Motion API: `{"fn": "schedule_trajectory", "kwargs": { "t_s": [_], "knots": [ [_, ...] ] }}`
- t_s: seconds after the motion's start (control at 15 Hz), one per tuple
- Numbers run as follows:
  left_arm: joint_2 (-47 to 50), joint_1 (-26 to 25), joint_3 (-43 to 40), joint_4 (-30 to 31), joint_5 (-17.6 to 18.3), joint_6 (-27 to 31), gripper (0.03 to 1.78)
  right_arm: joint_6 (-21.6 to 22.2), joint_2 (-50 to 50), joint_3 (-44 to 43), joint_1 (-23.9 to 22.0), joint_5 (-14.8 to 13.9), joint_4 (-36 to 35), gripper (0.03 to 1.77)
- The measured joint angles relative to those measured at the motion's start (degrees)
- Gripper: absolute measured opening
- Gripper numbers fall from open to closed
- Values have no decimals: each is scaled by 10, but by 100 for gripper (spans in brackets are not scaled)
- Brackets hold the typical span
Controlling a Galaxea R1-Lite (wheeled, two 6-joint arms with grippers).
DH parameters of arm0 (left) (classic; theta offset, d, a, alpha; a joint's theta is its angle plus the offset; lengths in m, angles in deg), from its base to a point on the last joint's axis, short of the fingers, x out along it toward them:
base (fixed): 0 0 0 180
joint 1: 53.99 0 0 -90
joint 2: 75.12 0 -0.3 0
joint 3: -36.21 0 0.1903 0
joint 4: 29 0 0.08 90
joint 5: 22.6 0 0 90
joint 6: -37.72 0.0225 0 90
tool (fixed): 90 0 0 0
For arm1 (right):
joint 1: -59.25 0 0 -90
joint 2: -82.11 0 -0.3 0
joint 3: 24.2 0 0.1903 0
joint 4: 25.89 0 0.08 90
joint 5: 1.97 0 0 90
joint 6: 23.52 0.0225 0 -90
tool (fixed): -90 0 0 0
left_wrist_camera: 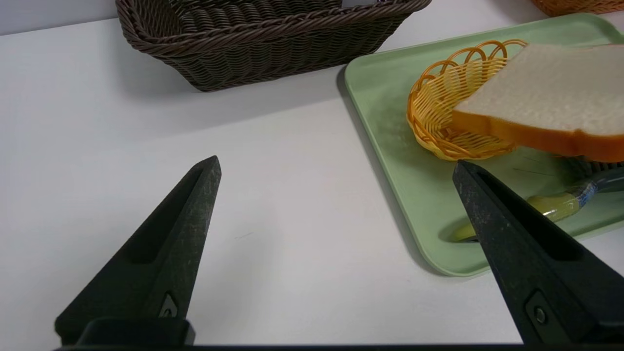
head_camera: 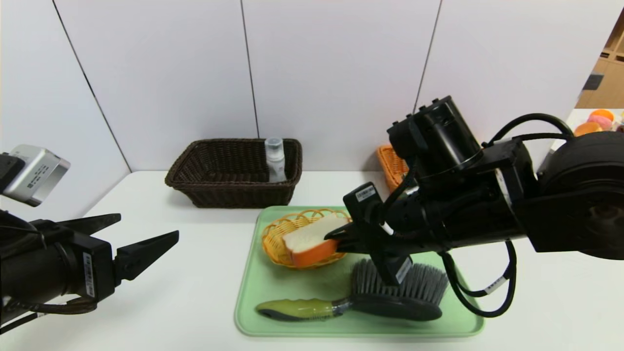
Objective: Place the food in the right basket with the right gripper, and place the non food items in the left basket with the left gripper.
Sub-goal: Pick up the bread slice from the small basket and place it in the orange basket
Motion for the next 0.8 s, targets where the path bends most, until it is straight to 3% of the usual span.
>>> {"fn": "schedule_trajectory", "kwargs": {
  "t_s": [0.4, 0.8],
  "knots": [
    [-2, 0, 2, 0, -2, 0, 169, -18, -64, 0, -10, 20, 29, 11],
    [-1, 0, 2, -1, -1, 2, 169, -161, -149, -31, -28, 6, 56, 11]
  ]
}}
